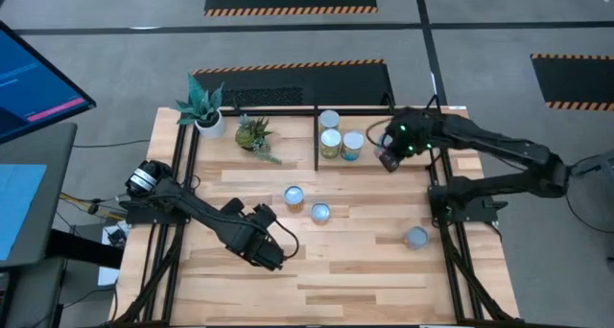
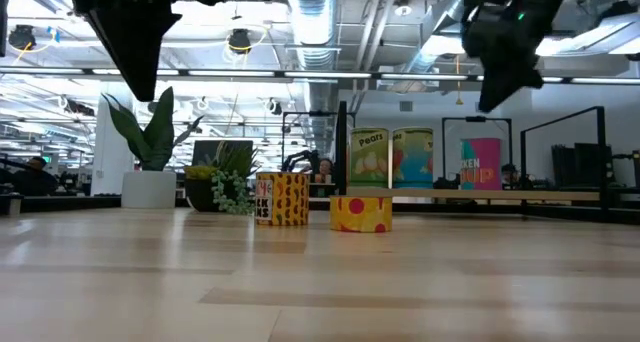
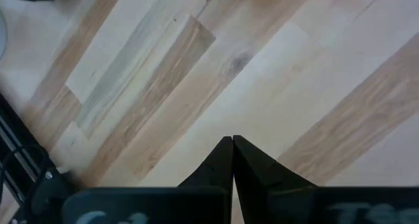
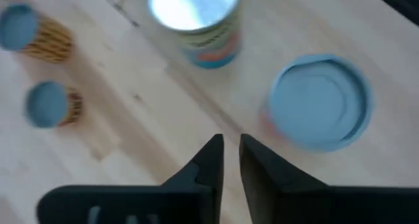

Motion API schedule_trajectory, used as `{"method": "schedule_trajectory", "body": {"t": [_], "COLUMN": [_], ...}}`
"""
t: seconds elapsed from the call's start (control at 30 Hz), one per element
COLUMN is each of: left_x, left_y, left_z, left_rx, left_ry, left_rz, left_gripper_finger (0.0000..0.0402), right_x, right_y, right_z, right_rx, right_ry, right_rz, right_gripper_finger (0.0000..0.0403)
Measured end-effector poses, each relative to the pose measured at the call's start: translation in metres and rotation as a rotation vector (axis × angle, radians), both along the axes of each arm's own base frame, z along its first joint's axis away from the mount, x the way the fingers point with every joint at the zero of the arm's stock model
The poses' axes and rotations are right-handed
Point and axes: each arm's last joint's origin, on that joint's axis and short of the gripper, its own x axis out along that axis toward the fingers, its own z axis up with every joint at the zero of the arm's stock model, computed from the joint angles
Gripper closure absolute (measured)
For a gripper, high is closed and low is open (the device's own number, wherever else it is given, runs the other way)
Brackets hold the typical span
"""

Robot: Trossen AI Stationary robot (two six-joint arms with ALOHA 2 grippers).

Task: Pick and place cans onto a shelf
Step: Adjust the canned chicken soup on the shelf

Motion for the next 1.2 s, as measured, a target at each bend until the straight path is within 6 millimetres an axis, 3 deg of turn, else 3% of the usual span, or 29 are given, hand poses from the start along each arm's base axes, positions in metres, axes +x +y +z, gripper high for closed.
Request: {"method": "schedule_trajectory", "body": {"t": [0.27, 0.67, 0.87, 1.2], "left_x": [-0.003, -0.003, -0.005, -0.005], "left_y": [-0.005, -0.005, -0.004, -0.004], "left_z": [0.0, 0.0, 0.0, 0.0], "left_rx": [-0.011, -0.007, 0.003, 0.004], "left_ry": [-0.005, 0.005, 0.029, 0.033], "left_rz": [0.013, 0.003, -0.012, -0.021], "left_gripper_finger": [0.0401, 0.0401, 0.0401, 0.0401], "right_x": [0.006, 0.019, 0.025, 0.033], "right_y": [-0.029, -0.042, -0.047, -0.05], "right_z": [-0.02, -0.035, -0.041, -0.02], "right_rx": [0.02, 0.008, 0.018, -0.023], "right_ry": [0.103, 0.171, 0.193, 0.146], "right_rz": [-0.011, 0.067, 0.064, 0.073], "right_gripper_finger": [0.0271, 0.0226, 0.0247, 0.0339]}}
